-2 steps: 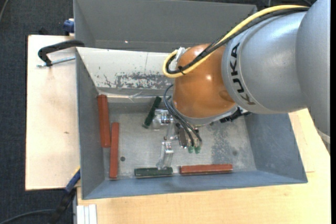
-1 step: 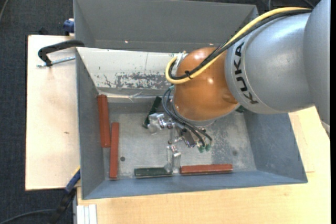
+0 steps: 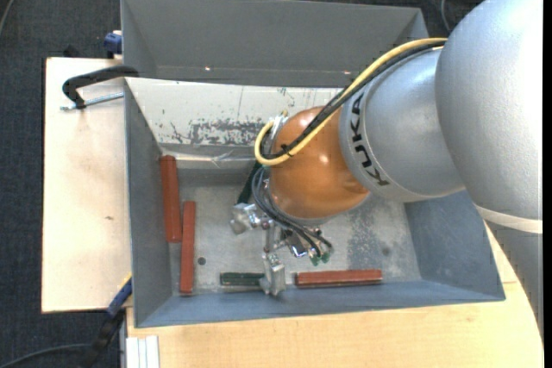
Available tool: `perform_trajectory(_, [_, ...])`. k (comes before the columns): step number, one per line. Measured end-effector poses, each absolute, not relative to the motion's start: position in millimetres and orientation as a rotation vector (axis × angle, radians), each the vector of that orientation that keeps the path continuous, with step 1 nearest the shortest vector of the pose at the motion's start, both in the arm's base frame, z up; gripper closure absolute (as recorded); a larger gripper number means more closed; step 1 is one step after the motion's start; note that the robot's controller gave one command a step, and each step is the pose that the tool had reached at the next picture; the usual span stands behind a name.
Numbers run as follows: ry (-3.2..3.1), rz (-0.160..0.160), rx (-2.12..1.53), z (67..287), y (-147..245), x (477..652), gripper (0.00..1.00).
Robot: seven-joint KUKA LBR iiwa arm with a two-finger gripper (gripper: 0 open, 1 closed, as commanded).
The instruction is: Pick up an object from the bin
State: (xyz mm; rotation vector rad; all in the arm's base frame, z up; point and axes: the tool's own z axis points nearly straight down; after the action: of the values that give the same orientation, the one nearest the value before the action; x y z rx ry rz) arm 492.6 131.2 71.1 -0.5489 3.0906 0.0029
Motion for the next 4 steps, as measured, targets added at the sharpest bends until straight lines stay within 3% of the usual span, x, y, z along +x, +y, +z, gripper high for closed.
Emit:
perform_trajectory(1, [3.089,-0.004,-0.489,151,65,513.5,0.00])
perform_trajectory(2, [3.060,0.003,-0.676,95,95,579.6,0.00])
perform_trajectory(3, [3.023,0.003,-0.833,70,125,599.8,0.00])
perform_trajectory(4, [3.024,0.004,-0.829,71,124,600.0,1.00])
